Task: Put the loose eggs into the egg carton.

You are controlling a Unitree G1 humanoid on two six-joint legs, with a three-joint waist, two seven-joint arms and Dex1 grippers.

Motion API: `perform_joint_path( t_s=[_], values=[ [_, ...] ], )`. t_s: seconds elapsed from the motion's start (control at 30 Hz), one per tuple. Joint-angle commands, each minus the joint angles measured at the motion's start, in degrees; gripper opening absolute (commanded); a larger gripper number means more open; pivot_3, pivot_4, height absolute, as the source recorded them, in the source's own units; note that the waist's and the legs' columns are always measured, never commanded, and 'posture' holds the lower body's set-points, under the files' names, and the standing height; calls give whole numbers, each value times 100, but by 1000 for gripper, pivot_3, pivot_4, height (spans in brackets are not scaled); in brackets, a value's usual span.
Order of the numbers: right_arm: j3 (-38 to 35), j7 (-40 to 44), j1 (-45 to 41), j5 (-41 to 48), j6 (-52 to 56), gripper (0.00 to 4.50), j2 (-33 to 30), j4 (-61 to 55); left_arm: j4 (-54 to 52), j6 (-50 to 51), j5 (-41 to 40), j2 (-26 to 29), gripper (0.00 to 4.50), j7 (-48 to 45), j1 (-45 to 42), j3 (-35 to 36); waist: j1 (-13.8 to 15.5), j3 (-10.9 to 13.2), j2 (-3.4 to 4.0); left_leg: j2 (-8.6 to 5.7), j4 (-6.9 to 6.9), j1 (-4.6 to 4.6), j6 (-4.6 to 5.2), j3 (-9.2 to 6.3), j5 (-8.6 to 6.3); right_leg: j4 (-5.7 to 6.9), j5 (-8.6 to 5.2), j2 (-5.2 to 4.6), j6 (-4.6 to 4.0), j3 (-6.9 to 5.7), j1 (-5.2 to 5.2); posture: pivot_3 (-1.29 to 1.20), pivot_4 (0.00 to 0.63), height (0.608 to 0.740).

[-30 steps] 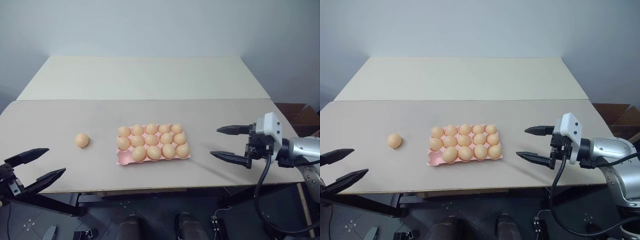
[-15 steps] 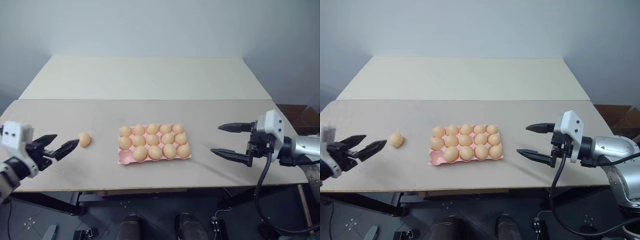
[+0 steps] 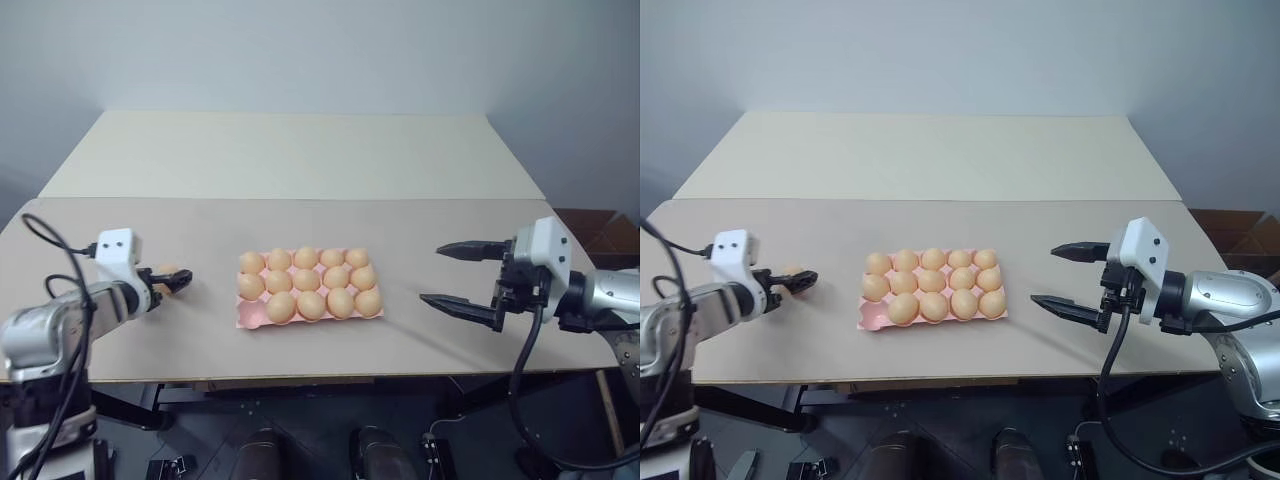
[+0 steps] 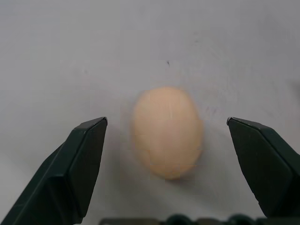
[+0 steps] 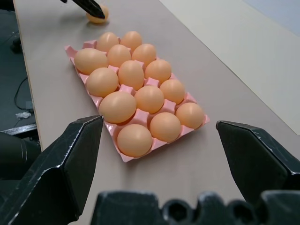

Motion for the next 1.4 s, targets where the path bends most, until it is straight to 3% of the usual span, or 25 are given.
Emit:
perform_joint_path(
  t_s=[0.03,0.13,0.27,0.33,0.37,0.5,0.73,0.87,1.03,1.3,1.4],
  values=[
    [-185,13,-49,211,39,4500,-31,-207,289,-153,282,-21,4287,0,-310,-205,-14,0,-1,0,0,-3,0,0,0,-2,0,0,1,0,-1,0,150,740],
    [-210,-20,-14,233,66,4500,-33,-230,548,-184,443,-11,3602,-100,-430,-344,-44,0,-1,0,0,-2,0,2,0,-2,1,-1,2,5,-2,0,150,740],
    [-254,-109,-1,245,90,4500,-19,-257,627,-244,515,13,2260,-289,-453,-397,-30,0,0,0,0,4,0,-1,0,5,1,0,2,2,0,0,150,740],
    [-278,-173,21,251,110,4500,-12,-289,551,-211,547,80,1887,-371,-421,-376,-25,0,0,0,0,4,0,0,0,4,1,-1,2,2,0,0,150,740],
    [-284,-188,30,254,112,4500,-12,-301,520,-204,562,109,1881,-411,-407,-373,-23,0,0,0,0,2,0,0,0,3,1,-2,2,2,0,0,150,740],
    [-337,-274,137,271,96,4500,6,-387,-640,-1094,333,891,1880,-1974,159,-833,-38,2,-3,1,0,-10,-3,3,-2,-3,1,-3,3,3,-11,0,150,740],
    [-304,-407,189,281,78,4500,53,-475,-1329,-2582,-131,1467,1880,-4743,418,-1428,8,1,-1,1,0,-7,-7,7,-2,-4,-27,-7,-44,2,-9,0,150,740],
    [-347,-478,271,311,83,4500,79,-562,-1016,-3073,206,1564,1880,-5425,131,-2044,-1,1,-1,2,0,-8,-6,6,-2,-3,-29,-2,-37,3,-9,0,150,740],
    [-378,-582,321,326,97,4500,121,-665,-740,-3181,550,1502,1880,-5616,-172,-2535,-15,1,-1,1,1,-11,-5,5,-2,-5,-14,-1,25,5,-9,0,150,740],
    [-411,-673,306,345,121,4500,88,-677,-822,-3125,456,1596,4488,-5815,-143,-2399,-13,1,-2,2,1,-11,-4,3,-2,-4,-20,0,37,4,-10,0,150,740],
    [-386,-643,250,333,97,4500,75,-610,-804,-3142,332,1841,4488,-5814,10,-1867,-28,1,-1,3,1,-10,-4,3,-2,-4,-21,1,37,4,-10,0,150,740]
  ],
)
